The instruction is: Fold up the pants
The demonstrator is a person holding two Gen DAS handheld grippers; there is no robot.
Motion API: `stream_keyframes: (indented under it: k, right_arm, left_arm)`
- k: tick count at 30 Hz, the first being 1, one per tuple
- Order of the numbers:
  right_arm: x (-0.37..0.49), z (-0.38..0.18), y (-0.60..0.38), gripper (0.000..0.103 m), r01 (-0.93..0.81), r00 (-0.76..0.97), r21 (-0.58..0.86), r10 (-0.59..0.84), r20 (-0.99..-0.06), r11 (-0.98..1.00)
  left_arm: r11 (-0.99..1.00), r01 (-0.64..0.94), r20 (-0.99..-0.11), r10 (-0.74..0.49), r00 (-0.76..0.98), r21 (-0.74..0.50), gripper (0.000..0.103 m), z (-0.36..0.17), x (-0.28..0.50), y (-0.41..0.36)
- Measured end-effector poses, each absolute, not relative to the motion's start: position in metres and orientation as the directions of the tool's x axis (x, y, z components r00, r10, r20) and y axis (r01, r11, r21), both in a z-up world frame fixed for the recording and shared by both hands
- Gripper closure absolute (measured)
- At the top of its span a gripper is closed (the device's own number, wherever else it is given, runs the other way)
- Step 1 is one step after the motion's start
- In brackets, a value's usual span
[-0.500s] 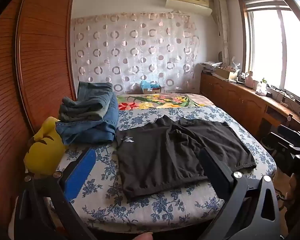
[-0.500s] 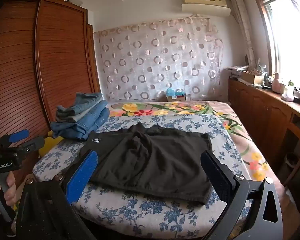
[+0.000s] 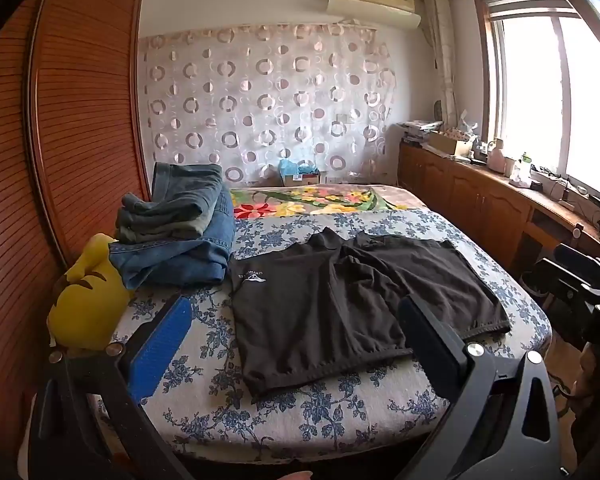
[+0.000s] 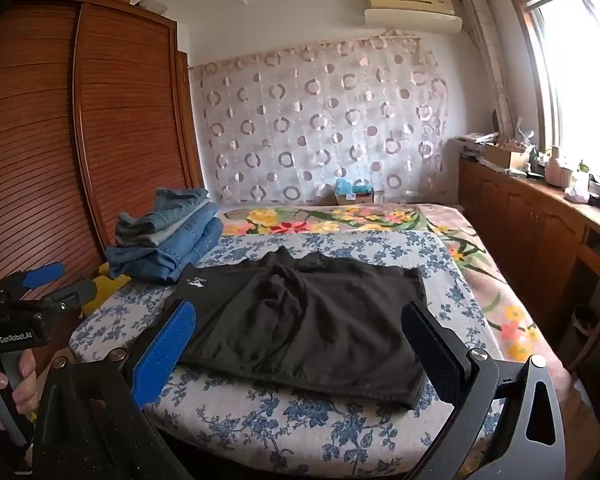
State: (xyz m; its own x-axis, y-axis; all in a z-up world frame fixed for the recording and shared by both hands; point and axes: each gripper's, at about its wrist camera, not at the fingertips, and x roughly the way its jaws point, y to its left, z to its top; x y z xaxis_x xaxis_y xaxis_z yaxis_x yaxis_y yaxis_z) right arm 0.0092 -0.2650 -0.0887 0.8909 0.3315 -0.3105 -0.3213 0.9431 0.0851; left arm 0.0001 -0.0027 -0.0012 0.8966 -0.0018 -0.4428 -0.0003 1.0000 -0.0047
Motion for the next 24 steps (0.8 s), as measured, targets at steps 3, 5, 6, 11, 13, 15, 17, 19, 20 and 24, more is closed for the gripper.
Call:
stream_keyframes:
  k: [3, 5, 6, 11, 13, 15, 17, 19, 20, 24]
  right_arm:
    - [0.0042, -0.0874, -0.267, 0.0, -0.32, 0.892, 0.09, 0.332, -0.306, 0.943]
    - [0.0038, -0.0871, -0.267, 0.0, -0.321, 0.893, 0.091, 0.334, -0.303, 0.943]
    - [0.0038, -0.0869, -0.267, 0.0, -0.32, 0.893, 0.092, 0.333, -0.302, 0.943]
    - [0.0047, -0.0866, -0.2666, 0.0, -0.321, 0.894, 0.093, 0.334, -0.299, 0.943]
    - [0.0049, -0.0876, -0.2668, 0.0, -0.322, 0.894, 0.093, 0.335, -0.297, 0.942]
    - [0.0046, -0.0882, -0.2665, 0.0, -0.32, 0.895, 0.092, 0.333, -0.296, 0.943]
    - [0.0048, -0.0886, -0.2665, 0.0, -0.321, 0.895, 0.092, 0.334, -0.296, 0.942]
    - [0.0045, -0.0888, -0.2671, 0.0, -0.321, 0.895, 0.093, 0.334, -0.297, 0.943]
    - [0.0046, -0.0889, -0.2672, 0.0, -0.32, 0.895, 0.093, 0.334, -0.296, 0.943]
    - [0.0045, -0.0888, -0.2667, 0.0, -0.321, 0.895, 0.092, 0.334, -0.296, 0.943]
  left_arm:
    - [1.0, 0.001, -0.444, -0.003, 0.896, -0.004, 0.0, -0.0012, -0.0013, -0.0039]
    - [1.0, 0.001, -0.443, -0.003, 0.896, -0.003, 0.0, -0.0011, -0.0012, -0.0042]
    - [1.0, 0.001, -0.444, -0.002, 0.896, -0.002, 0.0, -0.0011, -0.0012, -0.0044]
    - [1.0, 0.002, -0.444, -0.003, 0.896, -0.004, 0.0, -0.0002, -0.0026, -0.0071]
    - [1.0, 0.002, -0.444, -0.004, 0.896, -0.004, 0.0, 0.0005, -0.0029, -0.0074]
    - [1.0, 0.003, -0.443, -0.005, 0.896, -0.005, 0.0, 0.0006, -0.003, -0.0095]
    - [1.0, 0.003, -0.443, -0.005, 0.896, -0.003, 0.0, 0.0005, -0.0024, -0.0096]
    - [1.0, 0.004, -0.443, -0.005, 0.896, -0.004, 0.0, 0.0006, -0.0024, -0.0098]
    - [1.0, 0.004, -0.443, -0.005, 0.896, -0.003, 0.0, 0.0006, -0.0025, -0.0099]
    - [1.0, 0.004, -0.442, -0.005, 0.897, -0.003, 0.0, 0.001, -0.003, -0.012]
